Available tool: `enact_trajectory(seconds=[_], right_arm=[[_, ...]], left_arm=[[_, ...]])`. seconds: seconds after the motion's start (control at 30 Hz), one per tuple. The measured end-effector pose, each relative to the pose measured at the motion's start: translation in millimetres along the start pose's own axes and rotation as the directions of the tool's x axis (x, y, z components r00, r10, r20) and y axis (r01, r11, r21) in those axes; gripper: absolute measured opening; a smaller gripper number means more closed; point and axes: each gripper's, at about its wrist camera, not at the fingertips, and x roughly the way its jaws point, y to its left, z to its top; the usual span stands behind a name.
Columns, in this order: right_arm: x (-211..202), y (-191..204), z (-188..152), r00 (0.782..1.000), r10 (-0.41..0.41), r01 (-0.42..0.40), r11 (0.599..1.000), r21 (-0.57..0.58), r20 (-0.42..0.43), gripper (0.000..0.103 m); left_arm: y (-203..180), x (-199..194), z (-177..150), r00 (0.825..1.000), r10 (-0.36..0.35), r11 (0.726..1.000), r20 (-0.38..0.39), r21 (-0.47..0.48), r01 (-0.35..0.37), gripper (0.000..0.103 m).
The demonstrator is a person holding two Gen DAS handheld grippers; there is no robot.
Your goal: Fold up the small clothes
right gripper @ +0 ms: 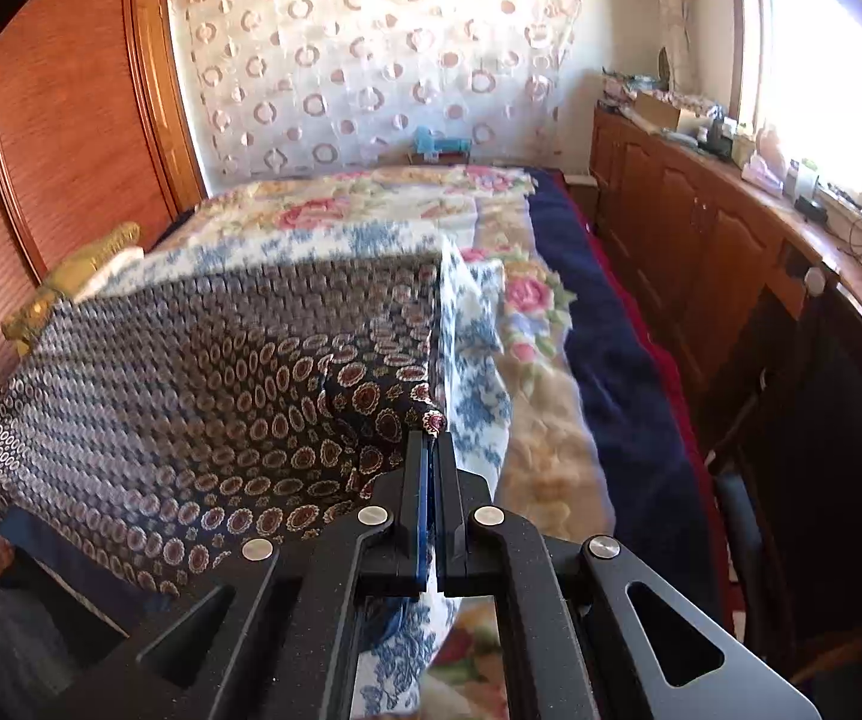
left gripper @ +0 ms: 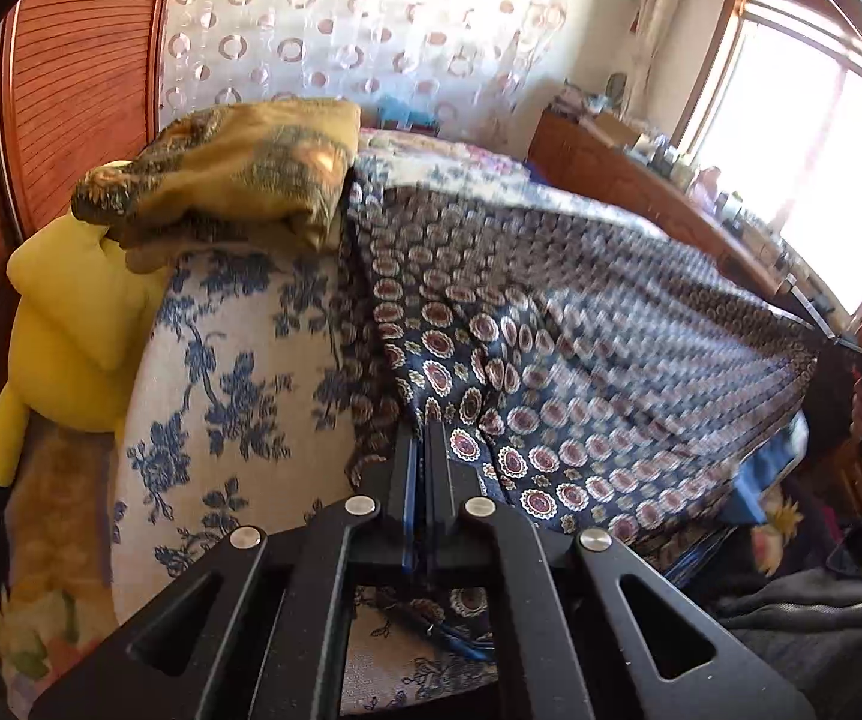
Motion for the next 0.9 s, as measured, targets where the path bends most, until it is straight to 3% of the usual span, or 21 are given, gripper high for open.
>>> enact_trajectory(seconds=[0.1,0.3,0.37,0.4,0.43,0.53,0.8,0.9], right_arm=[[7.9,4.7,-0.7,1.0,-0.004,0.004,1.0,-0.005,-0.007,0.001],[-1.0,13.7,9.2,0.999,-0.007,0.008,0.999,-0.036,0.044,0.007],[-8.8,19.6,9.5,0.997,-0.016,0.019,0.999,-0.049,0.071,0.016],[-13.0,23.2,10.0,0.996,-0.019,0.024,0.998,-0.053,0.084,0.028],[-17.0,27.7,10.2,0.995,-0.015,0.021,0.998,-0.059,0.097,0.039],[-23.0,44.9,7.0,0.994,0.005,0.004,0.996,-0.085,0.113,0.052],[4.9,103.7,-11.5,0.992,0.099,-0.085,0.983,-0.166,0.081,0.056],[21.3,113.8,-18.0,0.993,0.098,-0.084,0.978,-0.19,0.064,0.057]], left_arm=[[-4.0,3.5,0.3,1.0,0.025,1.0,-0.001,0.009,-0.025,0.003],[-11.2,-1.0,1.8,0.998,0.06,0.996,0.022,0.065,-0.062,0.049],[-12.1,-0.8,4.2,0.997,0.072,0.995,0.018,0.07,-0.074,0.052],[-11.8,1.0,5.3,0.997,0.079,0.994,0.012,0.069,-0.08,0.058],[-11.0,2.5,5.5,0.996,0.084,0.994,0.012,0.066,-0.085,0.06],[-9.0,6.7,2.7,0.995,0.097,0.994,0.0,0.042,-0.097,0.06],[-8.4,15.6,-7.0,0.992,0.121,0.992,-0.037,0.034,-0.12,0.06],[-9.5,17.0,-10.4,0.992,0.124,0.992,-0.039,0.032,-0.123,0.06]])
